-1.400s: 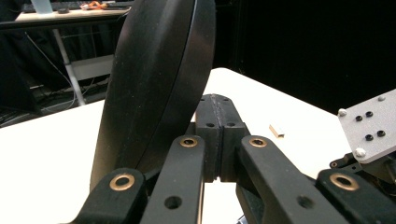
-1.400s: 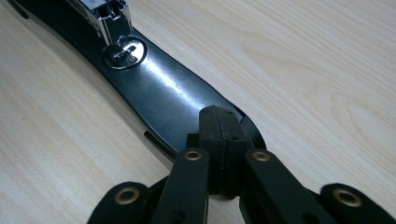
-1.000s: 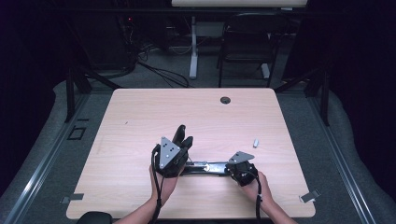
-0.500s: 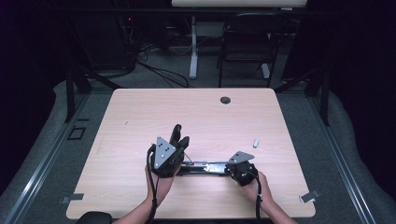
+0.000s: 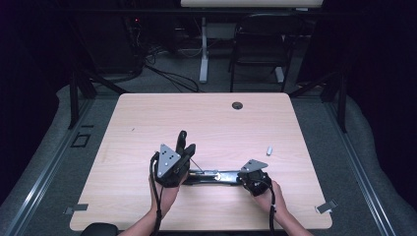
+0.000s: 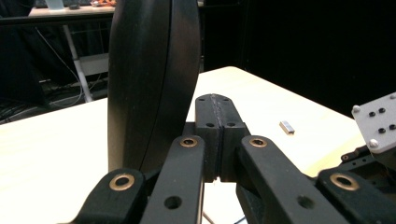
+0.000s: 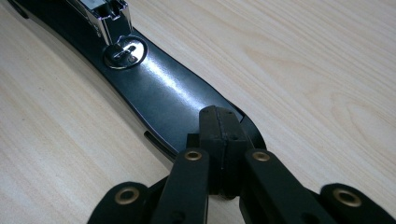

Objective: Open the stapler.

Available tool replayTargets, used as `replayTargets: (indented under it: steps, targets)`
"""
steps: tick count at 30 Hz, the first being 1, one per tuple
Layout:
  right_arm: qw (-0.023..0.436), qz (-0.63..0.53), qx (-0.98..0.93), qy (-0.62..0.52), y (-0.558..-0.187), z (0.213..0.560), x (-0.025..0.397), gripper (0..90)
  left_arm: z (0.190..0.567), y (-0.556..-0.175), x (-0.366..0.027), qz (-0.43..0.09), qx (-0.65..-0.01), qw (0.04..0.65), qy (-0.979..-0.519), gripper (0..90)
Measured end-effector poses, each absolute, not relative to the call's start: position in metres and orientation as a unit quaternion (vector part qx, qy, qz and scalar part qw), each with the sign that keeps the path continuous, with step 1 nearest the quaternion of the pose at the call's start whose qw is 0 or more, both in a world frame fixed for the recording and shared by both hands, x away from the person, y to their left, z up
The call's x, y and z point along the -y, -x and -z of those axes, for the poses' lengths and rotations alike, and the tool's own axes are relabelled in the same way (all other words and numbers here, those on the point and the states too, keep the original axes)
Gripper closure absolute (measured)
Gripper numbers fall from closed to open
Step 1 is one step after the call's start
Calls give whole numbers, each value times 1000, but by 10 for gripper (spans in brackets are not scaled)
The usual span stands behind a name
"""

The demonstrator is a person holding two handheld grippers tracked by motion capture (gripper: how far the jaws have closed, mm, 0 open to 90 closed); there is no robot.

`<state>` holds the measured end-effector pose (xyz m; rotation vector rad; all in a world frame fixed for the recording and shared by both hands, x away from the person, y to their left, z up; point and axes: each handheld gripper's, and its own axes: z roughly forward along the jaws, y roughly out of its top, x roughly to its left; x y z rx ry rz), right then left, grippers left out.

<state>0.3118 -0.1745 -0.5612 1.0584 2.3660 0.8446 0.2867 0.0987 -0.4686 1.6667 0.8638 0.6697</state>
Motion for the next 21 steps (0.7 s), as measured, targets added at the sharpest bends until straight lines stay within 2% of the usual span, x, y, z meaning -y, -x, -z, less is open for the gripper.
replayTargets:
  steps: [21]
  targets:
    - [205, -304, -849, -379, -312, 561, 174, 900, 468, -284, -117, -298, -384, 537, -689, 899]
